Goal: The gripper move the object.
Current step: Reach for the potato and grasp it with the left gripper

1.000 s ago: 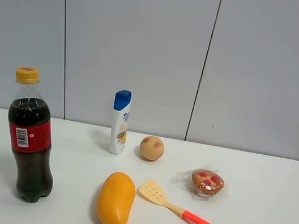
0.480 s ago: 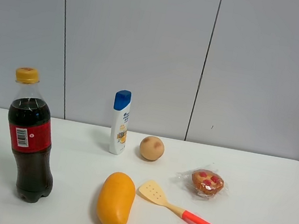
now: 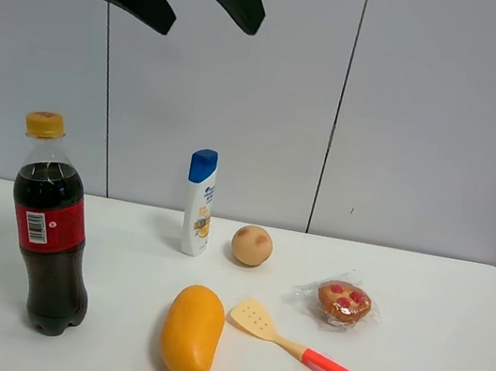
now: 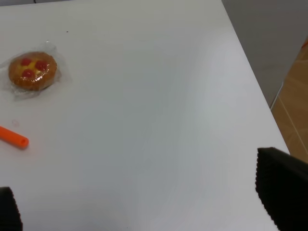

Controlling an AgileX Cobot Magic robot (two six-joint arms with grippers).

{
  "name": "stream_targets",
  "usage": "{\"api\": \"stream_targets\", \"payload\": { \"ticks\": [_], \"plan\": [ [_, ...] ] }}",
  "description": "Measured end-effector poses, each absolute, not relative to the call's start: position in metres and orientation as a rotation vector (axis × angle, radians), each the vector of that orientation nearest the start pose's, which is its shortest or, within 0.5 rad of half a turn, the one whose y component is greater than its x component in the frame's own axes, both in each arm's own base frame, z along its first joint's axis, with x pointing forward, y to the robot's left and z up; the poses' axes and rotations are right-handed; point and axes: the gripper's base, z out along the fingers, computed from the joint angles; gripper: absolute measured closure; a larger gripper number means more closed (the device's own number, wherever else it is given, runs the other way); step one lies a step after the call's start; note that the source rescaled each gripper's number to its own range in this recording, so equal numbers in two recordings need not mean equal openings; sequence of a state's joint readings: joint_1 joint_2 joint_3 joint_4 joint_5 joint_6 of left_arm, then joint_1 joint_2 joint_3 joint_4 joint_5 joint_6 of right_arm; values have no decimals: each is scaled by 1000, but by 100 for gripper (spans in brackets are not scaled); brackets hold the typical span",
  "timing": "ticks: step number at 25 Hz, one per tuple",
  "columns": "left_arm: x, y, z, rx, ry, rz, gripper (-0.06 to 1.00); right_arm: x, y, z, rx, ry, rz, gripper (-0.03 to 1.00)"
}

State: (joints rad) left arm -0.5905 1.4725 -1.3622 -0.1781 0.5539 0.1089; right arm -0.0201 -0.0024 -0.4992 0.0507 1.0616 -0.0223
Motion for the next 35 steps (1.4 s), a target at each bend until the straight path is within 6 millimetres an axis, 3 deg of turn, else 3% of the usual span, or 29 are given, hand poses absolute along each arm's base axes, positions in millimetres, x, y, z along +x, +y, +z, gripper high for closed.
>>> {"api": "stream_targets", "payload": {
  "ticks": [12, 17, 25, 35],
  "plan": [
    [312, -280, 329, 855, 2152, -417, -6, -5, 4, 277, -5, 2043, 34, -3],
    [332, -300, 300, 869, 2191, -407, -6, -5, 4, 277, -5, 2043, 34, -3],
    [361, -319, 264, 793, 2143, -433, -6, -5, 4, 277, -5, 2043, 34, -3],
    [387, -315, 240, 670, 2111, -448, -6, -5, 4, 277, -5, 2043, 35, -3]
  ]
}}
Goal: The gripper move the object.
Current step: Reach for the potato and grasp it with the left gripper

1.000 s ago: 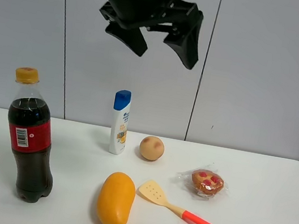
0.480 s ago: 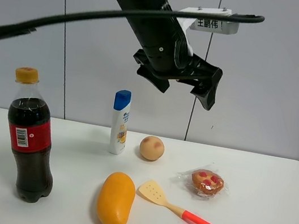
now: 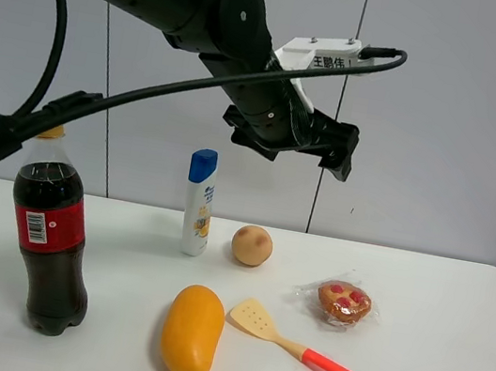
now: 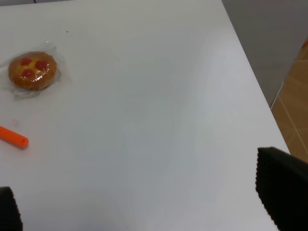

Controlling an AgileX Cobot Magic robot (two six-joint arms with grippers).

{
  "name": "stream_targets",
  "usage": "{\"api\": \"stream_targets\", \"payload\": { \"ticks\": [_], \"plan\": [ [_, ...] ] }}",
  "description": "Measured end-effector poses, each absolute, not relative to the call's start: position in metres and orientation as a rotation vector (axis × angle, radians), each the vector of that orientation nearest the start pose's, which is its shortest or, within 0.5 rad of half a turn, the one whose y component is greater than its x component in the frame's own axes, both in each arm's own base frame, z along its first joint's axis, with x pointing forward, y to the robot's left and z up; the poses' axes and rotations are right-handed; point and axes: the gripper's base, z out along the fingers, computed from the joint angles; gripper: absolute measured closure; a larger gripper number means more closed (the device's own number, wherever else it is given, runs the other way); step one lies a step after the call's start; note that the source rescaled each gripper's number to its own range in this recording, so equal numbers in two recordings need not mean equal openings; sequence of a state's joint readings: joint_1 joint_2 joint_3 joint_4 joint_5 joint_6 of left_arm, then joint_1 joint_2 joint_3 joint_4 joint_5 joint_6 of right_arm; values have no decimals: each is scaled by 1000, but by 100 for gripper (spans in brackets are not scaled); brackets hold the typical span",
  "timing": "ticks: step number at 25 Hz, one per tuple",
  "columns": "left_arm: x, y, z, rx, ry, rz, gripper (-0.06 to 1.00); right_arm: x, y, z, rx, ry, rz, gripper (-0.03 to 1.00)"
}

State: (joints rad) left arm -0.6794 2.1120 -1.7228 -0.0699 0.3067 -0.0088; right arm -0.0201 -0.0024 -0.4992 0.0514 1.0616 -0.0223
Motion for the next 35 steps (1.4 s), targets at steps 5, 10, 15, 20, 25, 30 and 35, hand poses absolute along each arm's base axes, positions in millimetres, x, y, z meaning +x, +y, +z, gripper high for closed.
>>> {"api": "stream_targets", "payload": {
  "ticks": [5, 10, 15, 20, 25, 30, 35],
  "plan": [
    [397, -313, 215, 705, 2131, -390, -6, -5, 4, 277, -5, 2043, 35, -3],
    [406, -310, 195, 710, 2129, -361, -6, -5, 4, 277, -5, 2043, 35, -3],
    [412, -313, 179, 746, 2090, -333, -6, -5, 4, 277, -5, 2043, 35, -3],
    [415, -313, 157, 865, 2068, -248, -6, -5, 4, 277, -5, 2043, 35, -3],
    [424, -302, 135, 906, 2088, -194, -6, -5, 4, 277, -5, 2043, 35, -3],
    [435, -289, 134, 887, 2076, -172, -6, -5, 4, 277, -5, 2043, 35, -3],
    [441, -282, 135, 866, 2062, -166, -6, -5, 4, 277, -5, 2043, 35, -3]
  ]
}}
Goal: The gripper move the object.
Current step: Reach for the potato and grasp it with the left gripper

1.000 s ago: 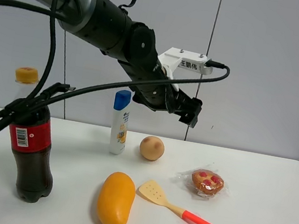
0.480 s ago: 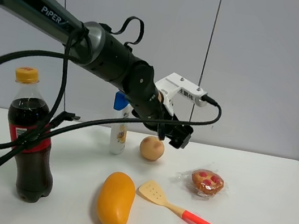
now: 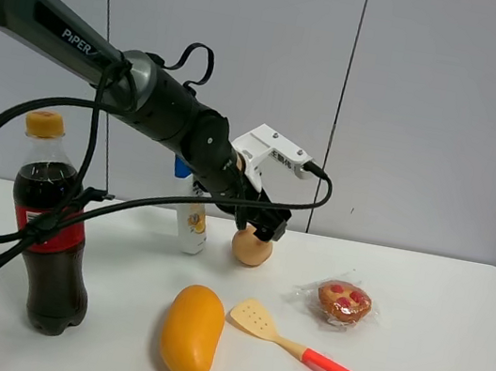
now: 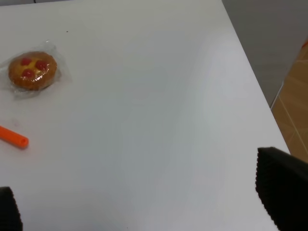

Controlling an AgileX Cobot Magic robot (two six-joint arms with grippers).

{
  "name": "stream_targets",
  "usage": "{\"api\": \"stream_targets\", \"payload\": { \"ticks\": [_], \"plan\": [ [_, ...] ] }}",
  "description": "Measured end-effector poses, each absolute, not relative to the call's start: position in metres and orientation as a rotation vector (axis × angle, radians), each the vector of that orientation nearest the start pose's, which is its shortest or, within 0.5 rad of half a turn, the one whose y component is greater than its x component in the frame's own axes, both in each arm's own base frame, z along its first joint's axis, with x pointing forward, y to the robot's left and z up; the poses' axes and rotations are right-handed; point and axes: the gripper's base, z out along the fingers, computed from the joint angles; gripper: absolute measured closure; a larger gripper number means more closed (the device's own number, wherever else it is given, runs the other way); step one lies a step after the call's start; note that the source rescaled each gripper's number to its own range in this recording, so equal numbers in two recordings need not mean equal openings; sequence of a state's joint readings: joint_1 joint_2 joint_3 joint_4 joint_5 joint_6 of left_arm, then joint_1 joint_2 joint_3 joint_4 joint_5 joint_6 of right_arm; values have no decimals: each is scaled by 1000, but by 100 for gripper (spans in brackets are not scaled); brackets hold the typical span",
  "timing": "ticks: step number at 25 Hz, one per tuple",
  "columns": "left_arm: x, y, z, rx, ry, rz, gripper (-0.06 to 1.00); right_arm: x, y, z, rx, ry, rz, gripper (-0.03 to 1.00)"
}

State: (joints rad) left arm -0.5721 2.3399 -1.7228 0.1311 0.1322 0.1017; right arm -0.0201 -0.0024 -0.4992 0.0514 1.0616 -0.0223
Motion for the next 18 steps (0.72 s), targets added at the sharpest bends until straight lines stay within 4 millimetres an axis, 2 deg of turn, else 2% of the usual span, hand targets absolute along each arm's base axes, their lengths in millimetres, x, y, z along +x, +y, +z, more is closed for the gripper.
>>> {"api": "stream_targets", "payload": {
  "ticks": [12, 18],
  "plan": [
    [442, -283, 134, 864, 2044, -171, -6, -5, 4, 277, -5, 2043, 35, -3],
    [435, -294, 109, 908, 2076, -178, -6, -5, 4, 277, -5, 2043, 35, -3]
  ]
}}
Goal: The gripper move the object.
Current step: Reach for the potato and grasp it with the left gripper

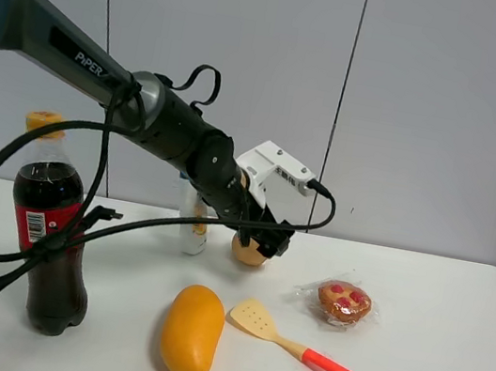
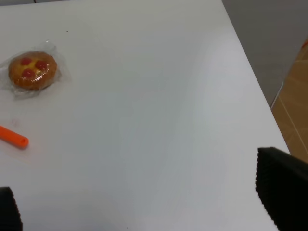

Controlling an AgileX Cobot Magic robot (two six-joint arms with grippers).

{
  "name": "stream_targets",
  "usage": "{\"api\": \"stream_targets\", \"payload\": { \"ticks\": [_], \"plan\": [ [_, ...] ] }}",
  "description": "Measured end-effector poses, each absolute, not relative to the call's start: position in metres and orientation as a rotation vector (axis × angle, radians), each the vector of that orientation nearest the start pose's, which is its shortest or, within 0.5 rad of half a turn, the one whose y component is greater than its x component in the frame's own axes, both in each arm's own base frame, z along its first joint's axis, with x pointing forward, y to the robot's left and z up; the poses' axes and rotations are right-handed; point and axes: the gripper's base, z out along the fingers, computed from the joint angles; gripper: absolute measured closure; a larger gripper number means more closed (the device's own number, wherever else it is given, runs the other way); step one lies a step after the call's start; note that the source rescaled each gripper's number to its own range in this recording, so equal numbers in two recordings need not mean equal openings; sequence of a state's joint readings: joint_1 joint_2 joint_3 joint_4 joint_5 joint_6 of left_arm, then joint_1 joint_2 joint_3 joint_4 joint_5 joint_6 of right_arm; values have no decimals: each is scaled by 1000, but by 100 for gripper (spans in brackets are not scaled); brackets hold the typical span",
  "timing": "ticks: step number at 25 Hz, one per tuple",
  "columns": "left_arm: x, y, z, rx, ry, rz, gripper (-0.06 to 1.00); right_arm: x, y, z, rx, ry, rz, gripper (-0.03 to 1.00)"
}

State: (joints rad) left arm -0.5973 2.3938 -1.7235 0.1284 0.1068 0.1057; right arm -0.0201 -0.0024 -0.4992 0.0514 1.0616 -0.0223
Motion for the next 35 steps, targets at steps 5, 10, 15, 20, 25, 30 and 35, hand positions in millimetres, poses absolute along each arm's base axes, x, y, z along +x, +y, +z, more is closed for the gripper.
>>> {"api": "stream_targets", "payload": {
  "ticks": [5, 10, 15, 20, 25, 30, 35],
  "plan": [
    [430, -301, 100, 927, 2083, -186, -6, -5, 4, 277, -5, 2043, 35, -3],
    [431, -301, 100, 922, 2069, -191, -6, -5, 4, 277, -5, 2043, 35, -3],
    [432, -302, 101, 915, 2049, -198, -6, -5, 4, 277, -5, 2043, 35, -3],
    [433, -302, 100, 908, 2033, -202, -6, -5, 4, 277, -5, 2043, 35, -3],
    [436, -298, 94, 902, 2043, -197, -6, -5, 4, 277, -5, 2043, 35, -3],
    [440, -293, 91, 889, 2045, -192, -6, -5, 4, 277, -5, 2043, 35, -3],
    [441, -290, 86, 886, 2057, -186, -6, -5, 4, 277, -5, 2043, 35, -3]
  ]
}}
